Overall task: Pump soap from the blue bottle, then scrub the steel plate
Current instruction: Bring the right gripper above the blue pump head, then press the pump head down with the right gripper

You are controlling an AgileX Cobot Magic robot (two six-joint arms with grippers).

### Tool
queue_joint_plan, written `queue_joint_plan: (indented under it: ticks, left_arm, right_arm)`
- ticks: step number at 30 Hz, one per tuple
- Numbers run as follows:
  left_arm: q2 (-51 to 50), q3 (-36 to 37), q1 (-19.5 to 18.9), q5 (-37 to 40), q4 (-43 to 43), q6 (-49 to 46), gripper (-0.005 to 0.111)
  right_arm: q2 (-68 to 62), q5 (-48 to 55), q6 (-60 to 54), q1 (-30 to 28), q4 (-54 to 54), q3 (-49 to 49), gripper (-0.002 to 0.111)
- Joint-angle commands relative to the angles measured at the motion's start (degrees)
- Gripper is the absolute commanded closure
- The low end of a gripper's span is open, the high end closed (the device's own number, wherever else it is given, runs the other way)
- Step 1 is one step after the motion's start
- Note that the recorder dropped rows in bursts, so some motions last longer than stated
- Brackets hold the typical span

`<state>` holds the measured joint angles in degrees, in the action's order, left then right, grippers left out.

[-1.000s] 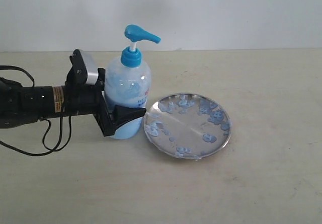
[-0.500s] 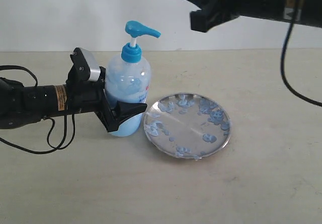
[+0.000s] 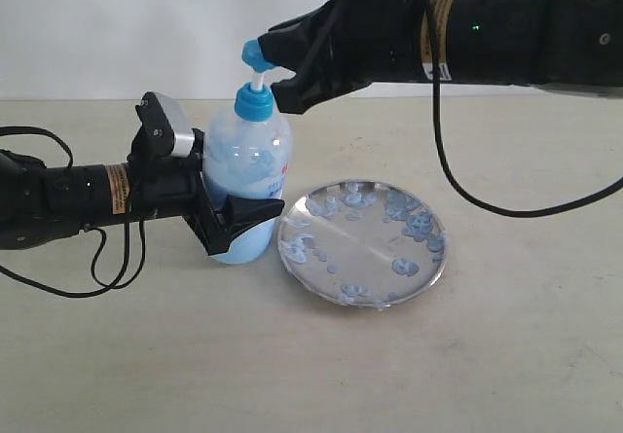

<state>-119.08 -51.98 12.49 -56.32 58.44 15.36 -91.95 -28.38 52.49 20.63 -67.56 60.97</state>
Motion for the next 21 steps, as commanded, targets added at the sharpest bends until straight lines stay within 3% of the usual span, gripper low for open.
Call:
queue_joint_plan:
  ticks: [1,9,21]
  left_arm:
    - [1.1,-0.8,0.3,-3.5,-2.0,-0.4,0.102]
    - [1.1,-0.8,0.3,-3.5,-2.0,-0.4,0.102]
    - [1.1,-0.8,0.3,-4.7,-2.3,-0.4,0.102]
  right_arm:
    - [-0.1,0.5,-6.1,0.1,6.8,0.3,0.108]
    - [-1.9,-0.2,-10.9,0.6,14.8,0.3,0.108]
    - [-5.3,2.3,-7.1,0.6,13.4,0.3,0.108]
